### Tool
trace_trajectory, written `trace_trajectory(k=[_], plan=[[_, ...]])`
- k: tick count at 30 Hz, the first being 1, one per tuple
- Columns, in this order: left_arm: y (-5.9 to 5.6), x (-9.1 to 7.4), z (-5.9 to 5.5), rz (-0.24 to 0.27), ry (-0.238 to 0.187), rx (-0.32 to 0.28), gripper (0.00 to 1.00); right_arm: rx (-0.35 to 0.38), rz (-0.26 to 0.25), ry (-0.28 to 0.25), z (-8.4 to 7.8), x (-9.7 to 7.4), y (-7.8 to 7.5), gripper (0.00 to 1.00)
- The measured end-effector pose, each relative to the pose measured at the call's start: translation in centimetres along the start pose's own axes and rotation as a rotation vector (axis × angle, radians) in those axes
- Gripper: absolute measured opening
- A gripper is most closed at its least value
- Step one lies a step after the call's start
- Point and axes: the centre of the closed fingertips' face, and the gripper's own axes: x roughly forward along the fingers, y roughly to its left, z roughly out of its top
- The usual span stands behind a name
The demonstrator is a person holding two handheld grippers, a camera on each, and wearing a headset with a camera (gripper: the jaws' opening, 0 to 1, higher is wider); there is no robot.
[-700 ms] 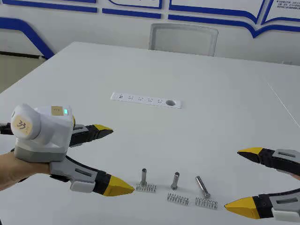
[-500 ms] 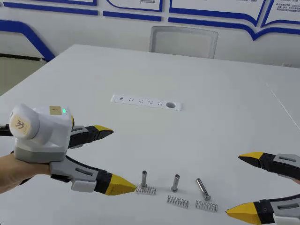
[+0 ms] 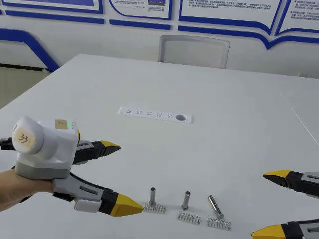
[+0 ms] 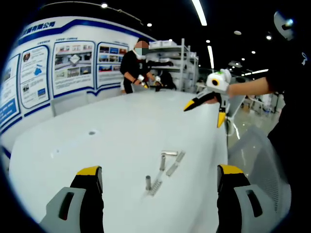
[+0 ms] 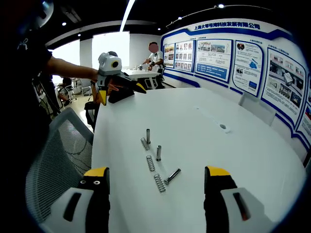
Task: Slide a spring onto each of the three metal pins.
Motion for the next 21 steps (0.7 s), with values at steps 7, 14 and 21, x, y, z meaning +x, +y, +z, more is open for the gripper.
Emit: trace_trajectory(k=[7, 14, 21], plan=[[-0.2, -0.4, -0.3, 0.004, 0.011, 0.010, 1.00, -0.021, -0.016, -0.003, 0.3, 0.4, 0.1, 0.79], [-0.5, 0.1, 0.2, -0.006, 0.009, 0.044, 1.00, -0.015, -0.032, -0.013, 0.5, 0.7, -0.3, 0.78], [-0.4, 0.5, 0.5, -0.011, -0.004, 0.042, 1.00, 0.003, -0.068, -0.030, 0.6, 0.7, -1.2, 0.76]])
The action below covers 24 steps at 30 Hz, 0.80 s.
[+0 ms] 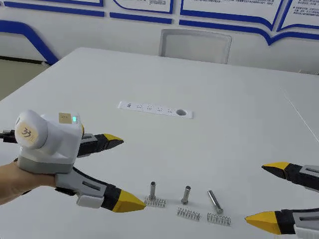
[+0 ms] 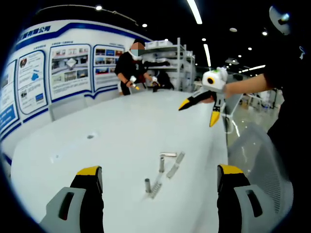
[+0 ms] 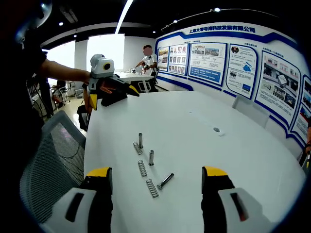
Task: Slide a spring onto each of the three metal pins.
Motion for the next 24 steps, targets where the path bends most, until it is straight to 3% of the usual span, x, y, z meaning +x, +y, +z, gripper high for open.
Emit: trace_trajectory(k=[5, 13, 20, 24], plan=[[0.2, 0.1, -0.6, 0.005, 0.022, 0.017, 1.00, 0.027, -0.005, 0.009, -0.5, 0.3, -0.1, 0.72], [0.6, 0.1, -1.1, 0.018, 0.018, 0.005, 1.00, 0.069, 0.003, 0.027, -1.4, 1.2, 0.0, 0.65], [0.6, 0.2, -1.5, 0.029, 0.010, -0.023, 1.00, 0.084, 0.000, 0.078, -2.7, 2.2, -0.4, 0.62], [0.7, 0.1, -1.3, 0.037, 0.006, -0.003, 1.00, 0.093, 0.003, 0.094, -3.2, 2.7, -0.5, 0.59]])
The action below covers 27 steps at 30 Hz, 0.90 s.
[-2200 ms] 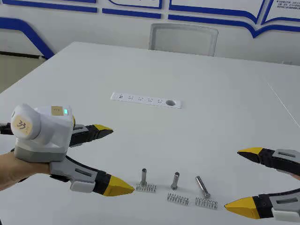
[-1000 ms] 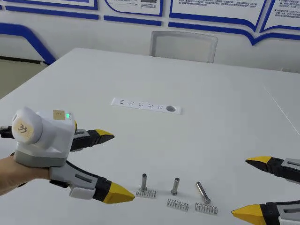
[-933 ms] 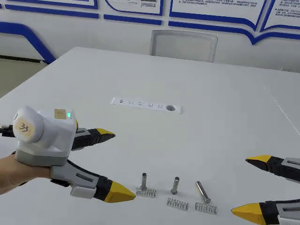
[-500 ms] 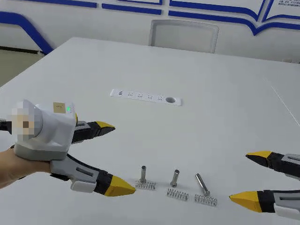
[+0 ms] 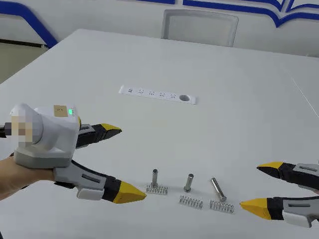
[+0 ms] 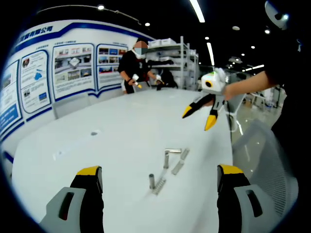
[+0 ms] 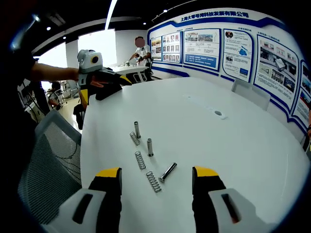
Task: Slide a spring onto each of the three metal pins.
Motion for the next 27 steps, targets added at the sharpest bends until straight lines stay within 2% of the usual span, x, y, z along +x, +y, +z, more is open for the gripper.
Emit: trace_trajectory(k=[2, 6, 12, 14, 18, 22, 27], plan=[[0.2, -0.1, 0.4, 0.000, -0.024, -0.034, 1.00, 0.008, -0.004, 0.002, -0.1, 0.3, -0.2, 0.58], [0.5, 0.1, 0.5, 0.002, -0.040, -0.075, 1.00, 0.023, -0.004, 0.018, -0.4, 1.3, -0.4, 0.57], [-0.1, 0.9, -0.7, -0.027, -0.001, -0.076, 0.99, 0.041, -0.015, 0.047, -0.9, 3.0, -1.1, 0.53], [-0.3, 1.2, -0.9, -0.034, 0.006, -0.080, 0.99, 0.053, -0.009, 0.058, -1.2, 3.8, -1.2, 0.49], [-0.4, 1.7, -1.6, -0.031, 0.030, -0.072, 0.99, 0.076, -0.008, 0.061, -1.5, 5.3, -1.3, 0.45], [-0.9, 1.8, -1.5, -0.046, 0.015, -0.093, 0.99, 0.132, -0.011, 0.064, -1.6, 6.6, -1.6, 0.42], [-1.0, 2.0, -1.7, -0.049, 0.014, -0.100, 0.99, 0.141, -0.039, 0.095, -2.2, 7.7, -2.3, 0.40]])
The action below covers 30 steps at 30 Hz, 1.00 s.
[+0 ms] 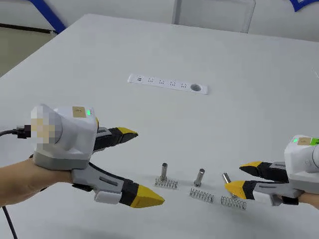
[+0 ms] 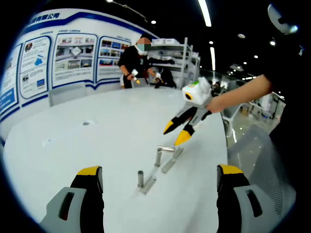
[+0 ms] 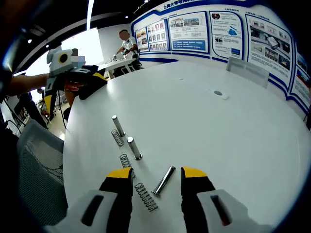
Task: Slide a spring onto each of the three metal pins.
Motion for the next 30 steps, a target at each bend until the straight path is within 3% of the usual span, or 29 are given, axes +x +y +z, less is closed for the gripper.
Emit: trace_trajectory(k=[6, 12, 30], plan=[[0.0, 0.1, 0.2, -0.005, -0.024, -0.033, 0.99, 0.020, -0.023, 0.041, -0.7, 1.3, -0.9, 0.34], [0.3, -0.1, 0.0, 0.001, -0.028, -0.048, 0.98, 0.071, -0.013, 0.064, -1.3, 2.7, -0.9, 0.32], [0.5, -1.1, -1.3, 0.033, -0.022, -0.084, 0.96, 0.141, -0.082, 0.118, -2.6, 3.8, -2.1, 0.22]])
